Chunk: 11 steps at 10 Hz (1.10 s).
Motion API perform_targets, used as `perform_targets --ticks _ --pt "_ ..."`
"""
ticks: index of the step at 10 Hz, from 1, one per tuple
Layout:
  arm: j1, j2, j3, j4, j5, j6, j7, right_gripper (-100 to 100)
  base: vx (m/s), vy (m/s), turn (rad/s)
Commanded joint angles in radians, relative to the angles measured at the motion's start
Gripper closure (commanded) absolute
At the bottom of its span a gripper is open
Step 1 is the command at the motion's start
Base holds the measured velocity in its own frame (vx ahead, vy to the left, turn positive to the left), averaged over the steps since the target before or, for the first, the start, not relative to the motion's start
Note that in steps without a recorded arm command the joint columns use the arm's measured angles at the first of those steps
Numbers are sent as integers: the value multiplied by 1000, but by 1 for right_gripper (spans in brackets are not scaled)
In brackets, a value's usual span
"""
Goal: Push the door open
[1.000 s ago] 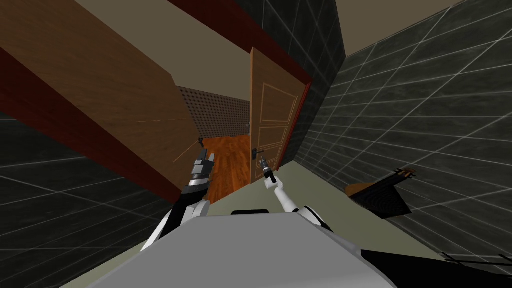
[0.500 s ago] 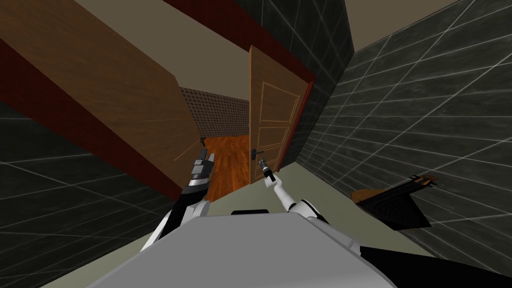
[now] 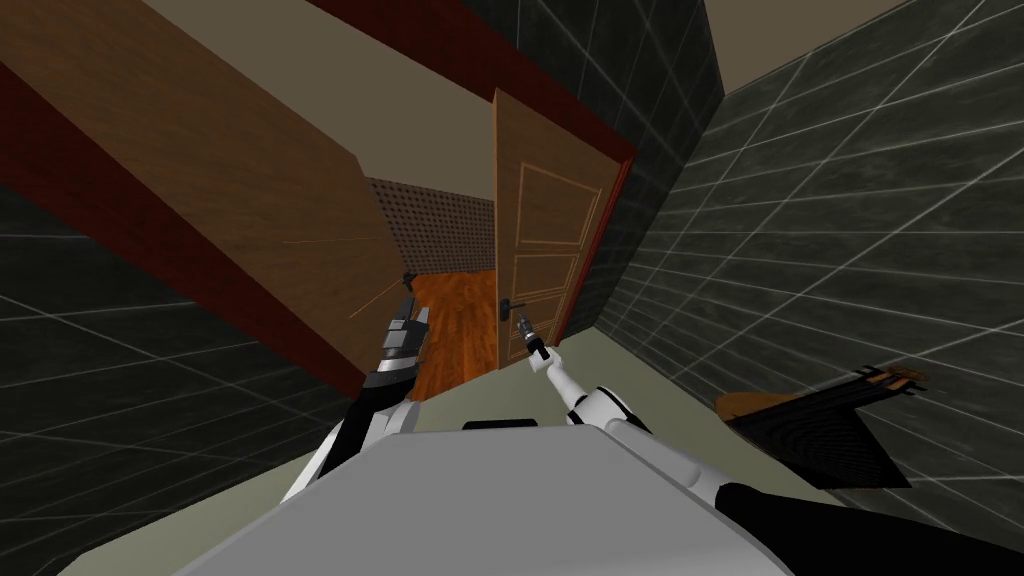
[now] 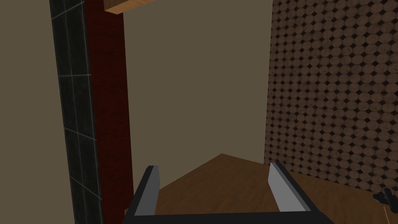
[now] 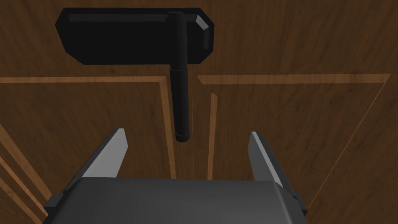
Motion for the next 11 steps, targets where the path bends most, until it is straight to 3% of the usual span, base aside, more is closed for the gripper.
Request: perform_targets --ticks 1,4,6,11 --pt "-20 1 6 35 0 -3 -5 -100 -3 -70 52" --pt "-58 -2 19 96 0 -5 -16 -100 -6 -82 63" --pt "-54 0 13 91 0 -7 -11 -100 57 -14 20" --pt "-54 2 -2 98 -2 -10 -2 -100 190 65 30"
